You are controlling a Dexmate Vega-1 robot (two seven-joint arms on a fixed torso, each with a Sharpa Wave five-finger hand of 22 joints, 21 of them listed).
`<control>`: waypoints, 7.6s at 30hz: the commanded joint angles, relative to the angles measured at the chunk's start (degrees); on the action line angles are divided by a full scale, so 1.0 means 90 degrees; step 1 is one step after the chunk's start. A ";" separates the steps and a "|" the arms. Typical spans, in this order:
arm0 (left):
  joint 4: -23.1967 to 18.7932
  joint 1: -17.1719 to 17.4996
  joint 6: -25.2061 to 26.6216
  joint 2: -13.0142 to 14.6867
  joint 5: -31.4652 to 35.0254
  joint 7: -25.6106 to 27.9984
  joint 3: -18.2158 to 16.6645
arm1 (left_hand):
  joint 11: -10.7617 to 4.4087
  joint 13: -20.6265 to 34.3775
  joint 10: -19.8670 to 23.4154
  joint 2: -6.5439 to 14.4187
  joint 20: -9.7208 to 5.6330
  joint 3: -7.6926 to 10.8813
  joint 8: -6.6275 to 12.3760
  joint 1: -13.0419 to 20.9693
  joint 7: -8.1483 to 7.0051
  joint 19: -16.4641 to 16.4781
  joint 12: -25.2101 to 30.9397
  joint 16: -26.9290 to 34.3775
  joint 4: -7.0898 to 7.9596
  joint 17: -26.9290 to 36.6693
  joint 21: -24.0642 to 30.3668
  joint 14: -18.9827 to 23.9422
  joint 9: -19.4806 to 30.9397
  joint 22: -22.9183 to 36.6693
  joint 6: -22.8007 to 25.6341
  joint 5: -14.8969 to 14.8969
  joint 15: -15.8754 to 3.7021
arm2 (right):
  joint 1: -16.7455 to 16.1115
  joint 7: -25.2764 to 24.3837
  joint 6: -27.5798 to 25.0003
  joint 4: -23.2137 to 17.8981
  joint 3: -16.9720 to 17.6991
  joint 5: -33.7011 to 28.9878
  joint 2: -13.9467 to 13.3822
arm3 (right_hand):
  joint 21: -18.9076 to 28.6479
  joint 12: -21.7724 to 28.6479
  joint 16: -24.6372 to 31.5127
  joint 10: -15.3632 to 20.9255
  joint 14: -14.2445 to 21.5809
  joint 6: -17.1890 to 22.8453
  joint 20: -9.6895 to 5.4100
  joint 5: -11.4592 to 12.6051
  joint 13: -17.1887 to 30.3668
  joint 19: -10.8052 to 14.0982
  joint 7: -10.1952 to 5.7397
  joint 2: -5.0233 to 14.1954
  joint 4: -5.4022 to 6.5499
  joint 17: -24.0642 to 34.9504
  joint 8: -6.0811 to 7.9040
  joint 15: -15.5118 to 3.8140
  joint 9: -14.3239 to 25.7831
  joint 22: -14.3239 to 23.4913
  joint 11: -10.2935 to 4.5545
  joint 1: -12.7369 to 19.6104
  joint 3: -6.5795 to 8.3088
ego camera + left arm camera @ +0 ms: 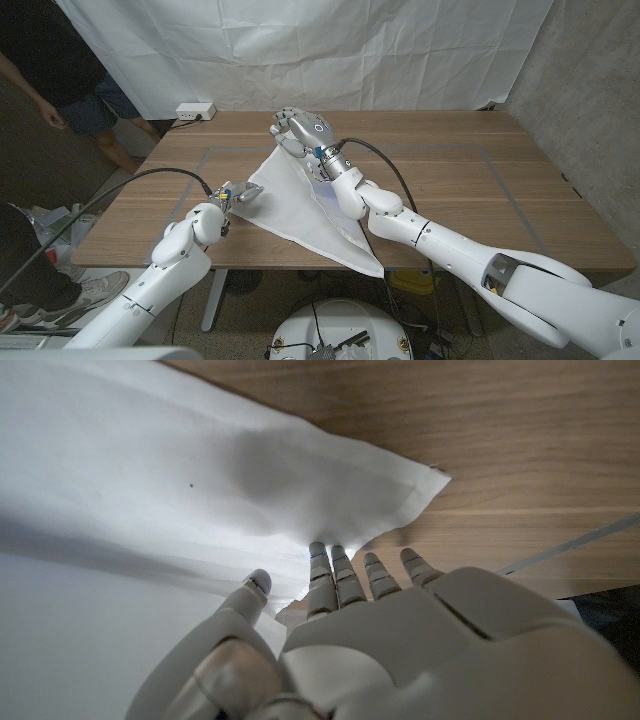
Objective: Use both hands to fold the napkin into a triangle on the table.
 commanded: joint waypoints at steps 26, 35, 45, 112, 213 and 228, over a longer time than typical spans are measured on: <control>-0.0020 0.0127 -0.0027 0.0026 -0.0197 0.0059 -0.0129 | 0.0010 0.0020 -0.0009 0.0053 0.0020 0.0083 0.0031 -0.0041 0.0024 -0.0014 0.0021 -0.0033 -0.0005 -0.0007 -0.0011 -0.0029 0.0026 0.0020 -0.0005 0.0030 -0.0037 | 0.0482 0.0082 -0.0006 0.1205 -0.0682 -0.0283 0.0837 | -0.0016 -0.0020 -0.0050 0.0127 0.0112 0.0051 0.0024 -0.0012 0.0027 0.0088 -0.0018 -0.0006 0.0015 0.0014 0.0027 -0.0644 -0.0017 0.0021 0.0010 0.0122 -0.0009; -0.0381 0.0338 0.0212 0.0070 -0.0112 0.0099 -0.0242 | 0.0011 0.0020 -0.0016 0.0042 0.0024 0.0093 0.0018 -0.0041 -0.0036 -0.0019 0.0019 -0.0033 -0.0017 -0.0009 -0.0014 -0.0027 0.0026 0.0019 -0.0050 0.0029 -0.0023 | 0.0497 0.0076 0.0038 0.1370 -0.0736 -0.0261 0.0778 | -0.0021 -0.0035 -0.0060 0.0129 0.0116 0.0048 0.0023 -0.0014 0.0029 0.0084 -0.0014 -0.0004 0.0023 0.0014 0.0022 -0.0643 -0.0020 0.0021 0.0009 0.0122 -0.0018; -0.1055 0.0683 0.0733 0.0198 0.0209 0.0156 -0.0344 | 0.0006 0.0019 -0.0086 -0.0064 0.0000 0.0071 0.0020 -0.0020 -0.0166 -0.0012 -0.0004 -0.0037 -0.0097 -0.0014 -0.0017 -0.0038 0.0024 0.0013 -0.0082 0.0013 -0.0021 | 0.0402 0.0045 0.0067 0.1232 -0.0735 -0.0267 0.0592 | -0.0026 -0.0049 -0.0070 0.0129 0.0114 0.0045 0.0015 -0.0015 0.0030 0.0082 -0.0015 0.0001 0.0030 0.0017 0.0017 -0.0643 -0.0023 0.0020 0.0008 0.0127 -0.0027; -0.3818 0.3071 0.2251 -0.0477 0.1673 0.2201 -0.1340 | 0.0180 0.0023 -0.0368 -0.0351 0.0204 -0.0026 -0.0037 0.0154 -0.0376 0.0013 -0.0041 -0.0047 -0.0635 0.0002 -0.0064 -0.0140 0.0027 -0.0007 -0.0788 0.0020 0.0186 | -0.0290 0.0288 0.0677 0.1131 -0.1250 -0.0161 0.0467 | -0.0041 -0.0110 -0.0151 0.0189 0.0174 0.0068 0.0016 -0.0007 0.0038 0.0101 0.0001 0.0000 0.0048 -0.0001 0.0004 -0.0617 -0.0033 0.0020 0.0027 0.0158 -0.0038; -0.3592 0.2966 0.1681 -0.0750 0.0952 0.2357 -0.1422 | 0.0257 0.0023 -0.0627 -0.0284 0.0242 -0.0100 0.0000 -0.0041 -0.0444 -0.0086 0.0001 -0.0024 -0.0659 0.0006 -0.0113 -0.0363 0.0022 0.0009 -0.1146 0.0009 0.0210 | 0.0305 0.1880 0.2383 0.1615 -0.0591 0.2120 0.0785 | -0.0252 -0.0414 -0.0596 -0.2579 -0.1733 -0.4413 0.0541 -0.0158 0.0000 -0.1228 -0.0120 -0.0935 0.1547 -0.0098 -0.2379 0.0363 -0.0058 0.0007 0.0955 -0.3410 -0.1840; -0.3462 0.3130 0.0950 -0.0920 0.0100 0.2633 -0.1844 | 0.0252 0.0022 -0.0636 -0.0283 0.0244 -0.0113 0.0008 -0.0076 -0.0448 -0.0071 0.0007 -0.0021 -0.0655 0.0007 -0.0108 -0.0362 0.0021 0.0010 -0.1169 0.0008 0.0217 | 0.0206 0.2202 0.2450 0.1153 -0.0379 0.2589 0.0501 | -0.0238 -0.0383 -0.0579 -0.2563 -0.1749 -0.4481 0.0513 -0.0152 -0.0006 -0.1227 -0.0068 -0.0979 0.1545 -0.0132 -0.2357 0.0403 -0.0060 0.0005 0.1004 -0.3470 -0.1883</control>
